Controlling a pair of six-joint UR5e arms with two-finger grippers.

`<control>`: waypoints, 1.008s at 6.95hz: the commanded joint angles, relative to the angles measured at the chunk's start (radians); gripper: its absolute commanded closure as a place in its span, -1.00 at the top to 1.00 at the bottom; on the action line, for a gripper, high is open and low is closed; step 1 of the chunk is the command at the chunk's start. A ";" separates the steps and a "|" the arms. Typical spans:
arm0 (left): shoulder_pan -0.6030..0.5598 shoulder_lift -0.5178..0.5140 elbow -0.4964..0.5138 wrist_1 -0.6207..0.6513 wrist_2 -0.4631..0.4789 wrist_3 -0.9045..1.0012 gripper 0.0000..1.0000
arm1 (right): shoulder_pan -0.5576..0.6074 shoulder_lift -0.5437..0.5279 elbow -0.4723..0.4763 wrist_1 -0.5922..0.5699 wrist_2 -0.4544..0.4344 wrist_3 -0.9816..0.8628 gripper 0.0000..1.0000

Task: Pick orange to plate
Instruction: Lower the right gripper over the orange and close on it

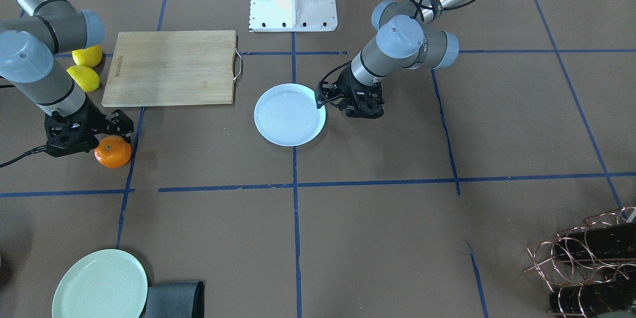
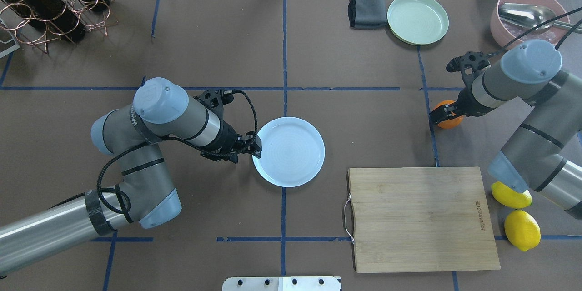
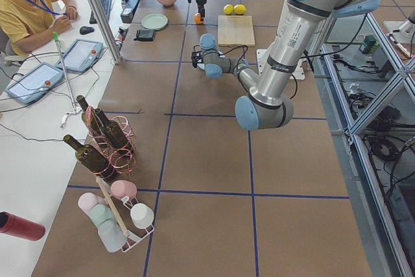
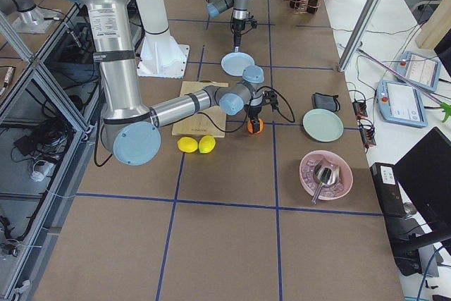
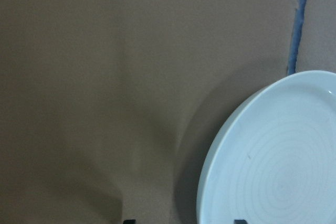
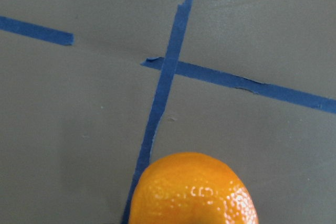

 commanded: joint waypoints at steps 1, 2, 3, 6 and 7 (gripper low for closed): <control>0.000 0.000 0.000 0.000 0.000 0.000 0.41 | -0.002 0.009 -0.023 0.000 -0.005 -0.001 1.00; 0.000 0.000 0.000 0.000 0.000 0.000 0.41 | -0.004 0.010 -0.027 0.000 -0.012 -0.001 0.89; 0.000 0.000 0.000 0.000 0.000 0.000 0.41 | -0.004 0.009 -0.027 0.000 -0.012 0.000 0.28; -0.008 0.002 -0.049 0.000 0.000 -0.005 0.44 | -0.003 0.044 0.058 -0.008 0.004 0.096 -1.00; -0.011 0.056 -0.136 0.000 0.002 -0.005 0.46 | -0.019 0.108 0.081 -0.009 0.024 0.250 -1.00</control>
